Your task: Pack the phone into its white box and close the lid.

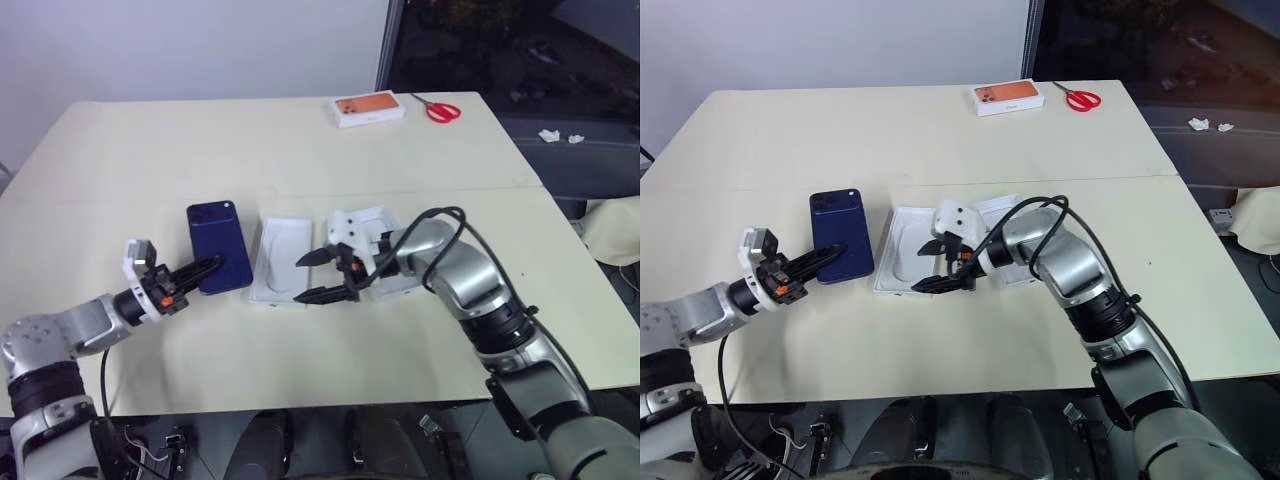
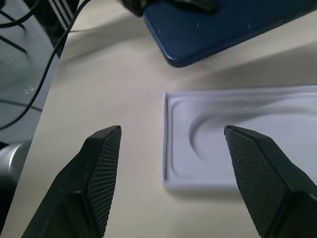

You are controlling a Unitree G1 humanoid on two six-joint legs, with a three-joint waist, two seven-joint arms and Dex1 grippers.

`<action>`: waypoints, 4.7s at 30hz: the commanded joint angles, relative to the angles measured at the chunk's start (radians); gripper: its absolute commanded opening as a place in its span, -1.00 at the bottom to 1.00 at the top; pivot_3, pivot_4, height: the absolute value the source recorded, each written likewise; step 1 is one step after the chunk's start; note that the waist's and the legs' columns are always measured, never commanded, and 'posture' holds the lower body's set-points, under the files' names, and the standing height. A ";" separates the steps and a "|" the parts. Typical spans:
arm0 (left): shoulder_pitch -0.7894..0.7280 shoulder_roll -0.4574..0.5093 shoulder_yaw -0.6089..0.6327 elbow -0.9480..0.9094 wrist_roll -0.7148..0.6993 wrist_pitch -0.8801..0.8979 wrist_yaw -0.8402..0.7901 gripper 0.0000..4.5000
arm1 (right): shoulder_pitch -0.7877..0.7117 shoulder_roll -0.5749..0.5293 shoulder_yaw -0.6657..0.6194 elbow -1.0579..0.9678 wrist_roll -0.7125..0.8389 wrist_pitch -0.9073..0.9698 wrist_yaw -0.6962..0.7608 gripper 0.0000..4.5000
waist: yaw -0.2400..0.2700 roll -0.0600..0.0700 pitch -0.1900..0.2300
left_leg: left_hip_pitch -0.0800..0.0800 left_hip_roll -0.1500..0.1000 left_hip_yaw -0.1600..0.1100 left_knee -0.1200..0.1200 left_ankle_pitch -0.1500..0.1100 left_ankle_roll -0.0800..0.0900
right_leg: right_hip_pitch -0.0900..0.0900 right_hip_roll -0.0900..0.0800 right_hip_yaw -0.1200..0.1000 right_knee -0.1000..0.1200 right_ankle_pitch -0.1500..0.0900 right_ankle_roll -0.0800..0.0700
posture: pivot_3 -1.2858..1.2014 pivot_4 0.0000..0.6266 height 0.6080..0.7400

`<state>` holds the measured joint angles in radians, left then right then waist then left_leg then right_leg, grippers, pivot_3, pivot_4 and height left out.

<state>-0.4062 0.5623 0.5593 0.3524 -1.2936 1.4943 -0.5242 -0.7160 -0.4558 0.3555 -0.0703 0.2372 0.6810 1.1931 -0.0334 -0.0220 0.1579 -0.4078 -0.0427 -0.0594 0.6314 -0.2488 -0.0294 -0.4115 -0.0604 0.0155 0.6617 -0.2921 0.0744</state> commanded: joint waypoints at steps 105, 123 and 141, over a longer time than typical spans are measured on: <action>-0.124 -0.257 -0.565 -0.144 0.834 -0.628 -0.212 -0.99 | 0.128 -0.115 -0.042 0.217 -0.315 -0.382 -0.223 -1.00 | 0.044 0.000 0.002 | 0.001 -0.003 -0.001 0.016 -0.004 0.008 | 0.012 -0.001 -0.003 0.000 0.000 0.001 | 0.03 -0.52 1.00; -0.055 -0.079 -0.515 -0.188 0.826 -0.649 -0.269 0.18 | 0.113 -0.150 -0.077 0.165 -0.309 -0.380 -0.200 -1.00 | 0.015 0.003 0.003 | 0.002 0.000 0.000 0.015 -0.004 0.008 | 0.010 0.001 -0.002 0.001 0.000 0.001 | 0.03 -0.52 1.00; -0.013 -0.079 -0.512 -0.245 0.803 -0.646 -0.263 0.18 | 0.155 -0.160 -0.067 0.039 -0.257 -0.236 -0.123 -1.00 | 0.019 0.003 0.004 | 0.001 0.000 0.000 0.015 -0.004 0.008 | 0.009 0.001 -0.001 0.001 0.000 0.001 | 0.03 -0.52 1.00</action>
<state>-0.4359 0.4735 0.0444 0.1068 -0.4931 0.8382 -0.7960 -0.5347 -0.6219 0.3094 0.0009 -0.0410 0.4344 1.0716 -0.0141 -0.0188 0.1616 -0.4068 -0.0430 -0.0594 0.6461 -0.2530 -0.0217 -0.4022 -0.0597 0.0144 0.6628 -0.2921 0.0749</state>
